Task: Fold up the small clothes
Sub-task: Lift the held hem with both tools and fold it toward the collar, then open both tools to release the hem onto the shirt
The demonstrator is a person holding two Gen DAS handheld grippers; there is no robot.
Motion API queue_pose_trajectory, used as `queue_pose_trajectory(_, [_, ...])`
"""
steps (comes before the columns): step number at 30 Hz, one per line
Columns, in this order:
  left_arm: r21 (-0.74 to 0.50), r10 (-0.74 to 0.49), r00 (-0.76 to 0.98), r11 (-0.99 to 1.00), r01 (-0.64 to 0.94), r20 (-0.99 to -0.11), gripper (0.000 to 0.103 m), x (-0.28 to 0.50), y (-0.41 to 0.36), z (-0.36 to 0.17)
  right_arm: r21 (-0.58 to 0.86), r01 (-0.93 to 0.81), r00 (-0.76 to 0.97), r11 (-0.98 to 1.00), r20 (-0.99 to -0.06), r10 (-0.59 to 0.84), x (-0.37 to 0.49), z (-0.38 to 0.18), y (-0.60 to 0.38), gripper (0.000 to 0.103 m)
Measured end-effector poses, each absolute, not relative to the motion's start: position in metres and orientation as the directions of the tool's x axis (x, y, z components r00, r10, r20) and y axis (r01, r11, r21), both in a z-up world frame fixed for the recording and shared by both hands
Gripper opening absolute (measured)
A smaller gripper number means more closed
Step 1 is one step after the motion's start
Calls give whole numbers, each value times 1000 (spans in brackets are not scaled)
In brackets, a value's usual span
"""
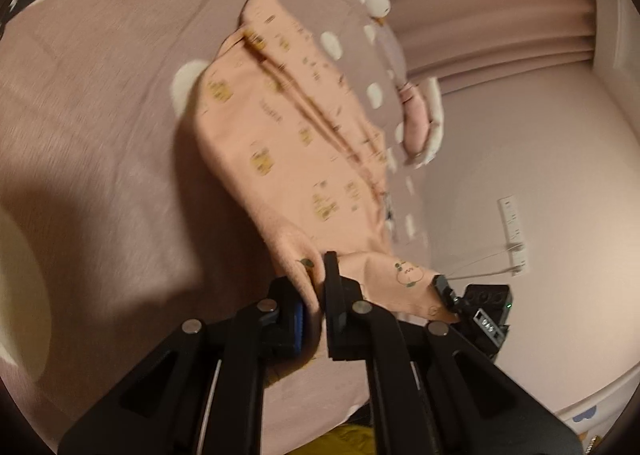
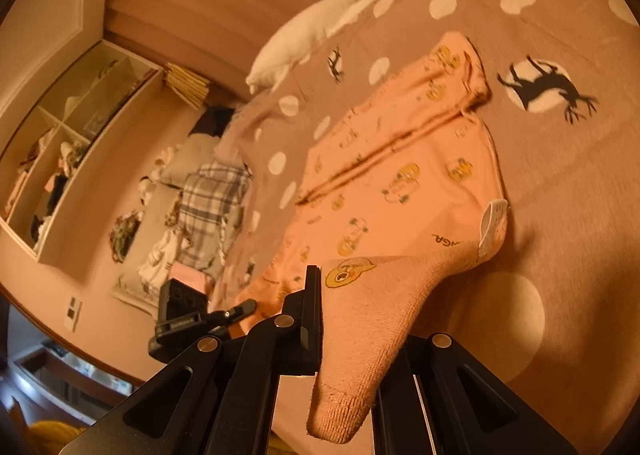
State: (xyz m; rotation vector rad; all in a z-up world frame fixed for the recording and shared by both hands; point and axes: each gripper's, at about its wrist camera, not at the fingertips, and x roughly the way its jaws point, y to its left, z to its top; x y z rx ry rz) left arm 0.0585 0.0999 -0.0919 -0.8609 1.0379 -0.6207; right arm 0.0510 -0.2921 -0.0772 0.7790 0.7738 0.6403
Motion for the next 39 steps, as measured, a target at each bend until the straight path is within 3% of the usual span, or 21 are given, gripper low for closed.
queue_pose_trajectory(11, [-815, -760, 474, 563, 140, -444, 4, 121, 96, -32, 770, -324, 623, 550, -264, 736, 90, -29, -287, 6])
queue_pose_trajectory(20, [-804, -738, 491, 583, 118, -463, 4, 199, 88, -27, 752, -332, 683, 569, -225, 695, 151, -9, -300, 6])
queue_pose_trajectory(33, [-741, -668, 431, 672, -3, -607, 5, 320, 73, -71, 797, -132, 701, 590, -345, 624, 255, -53, -320, 6])
queue_pose_trajectory(36, [-710, -626, 397, 698, -99, -671, 10, 347, 79, -96, 802, -20, 671, 597, -432, 602, 277, -77, -324, 6])
queue_pose_trajectory(38, [-666, -575, 393, 732, -144, -717, 21, 359, 85, -105, 803, 60, 646, 594, -485, 590, 290, -96, -328, 6])
queue_pose_trajectory(39, [-658, -563, 395, 736, -160, -726, 23, 362, 89, -107, 797, 89, 639, 598, -506, 580, 293, -100, -331, 6])
